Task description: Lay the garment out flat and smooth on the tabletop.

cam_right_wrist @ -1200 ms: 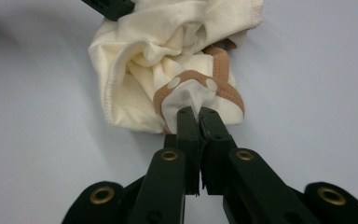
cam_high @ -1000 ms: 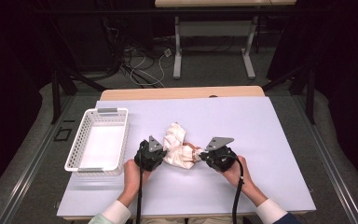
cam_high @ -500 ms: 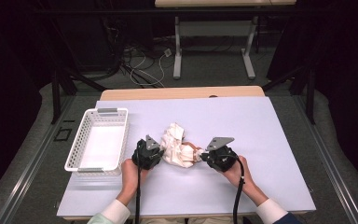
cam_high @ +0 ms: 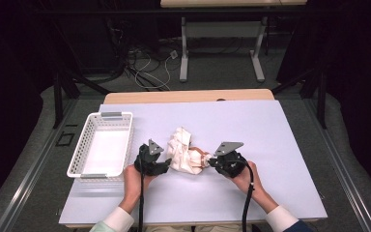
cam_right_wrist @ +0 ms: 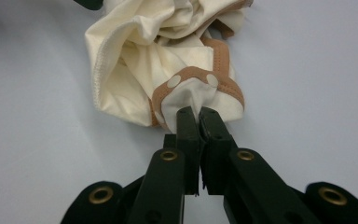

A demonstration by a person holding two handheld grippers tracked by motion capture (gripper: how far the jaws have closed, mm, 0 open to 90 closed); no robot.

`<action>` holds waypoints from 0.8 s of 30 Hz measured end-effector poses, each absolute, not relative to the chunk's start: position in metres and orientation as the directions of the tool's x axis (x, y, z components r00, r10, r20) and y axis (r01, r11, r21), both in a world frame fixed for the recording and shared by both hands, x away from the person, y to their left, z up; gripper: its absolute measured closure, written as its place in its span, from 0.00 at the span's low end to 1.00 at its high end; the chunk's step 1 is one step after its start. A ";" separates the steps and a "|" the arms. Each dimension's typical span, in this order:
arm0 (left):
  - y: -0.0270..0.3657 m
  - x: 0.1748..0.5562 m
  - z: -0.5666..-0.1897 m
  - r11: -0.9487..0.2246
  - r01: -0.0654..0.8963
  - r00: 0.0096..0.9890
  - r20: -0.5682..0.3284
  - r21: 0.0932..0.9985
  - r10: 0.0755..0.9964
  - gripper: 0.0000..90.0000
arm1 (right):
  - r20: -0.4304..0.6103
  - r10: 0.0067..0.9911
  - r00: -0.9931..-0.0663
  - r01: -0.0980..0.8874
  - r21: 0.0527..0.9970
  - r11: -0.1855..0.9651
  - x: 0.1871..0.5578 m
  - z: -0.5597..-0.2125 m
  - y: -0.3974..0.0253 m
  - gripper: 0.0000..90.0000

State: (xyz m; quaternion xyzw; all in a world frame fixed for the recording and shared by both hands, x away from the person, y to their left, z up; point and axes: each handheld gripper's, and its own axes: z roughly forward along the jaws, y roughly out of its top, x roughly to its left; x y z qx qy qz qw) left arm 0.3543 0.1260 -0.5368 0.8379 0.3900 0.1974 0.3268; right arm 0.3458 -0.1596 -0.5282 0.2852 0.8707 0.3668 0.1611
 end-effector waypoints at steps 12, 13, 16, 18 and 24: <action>0.117 0.343 -0.528 -0.485 0.494 0.657 0.056 0.722 0.752 0.38 | -0.057 0.582 -0.811 0.374 0.715 0.590 0.342 -0.529 -0.154 0.97; 0.115 0.341 -0.527 -0.485 0.493 0.661 0.051 0.722 0.749 0.38 | -0.057 0.579 -0.813 0.373 0.713 0.594 0.340 -0.530 -0.153 0.97; 0.111 0.338 -0.526 -0.488 0.484 0.675 0.045 0.726 0.736 0.37 | -0.051 0.564 -0.825 0.369 0.706 0.604 0.338 -0.530 -0.150 0.97; 0.109 0.337 -0.525 -0.487 0.479 0.684 0.038 0.731 0.729 0.36 | -0.044 0.559 -0.828 0.374 0.700 0.608 0.336 -0.531 -0.147 0.97; 0.098 0.331 -0.523 -0.487 0.472 0.696 0.028 0.735 0.717 0.35 | -0.042 0.528 -0.848 0.358 0.689 0.630 0.331 -0.534 -0.138 0.95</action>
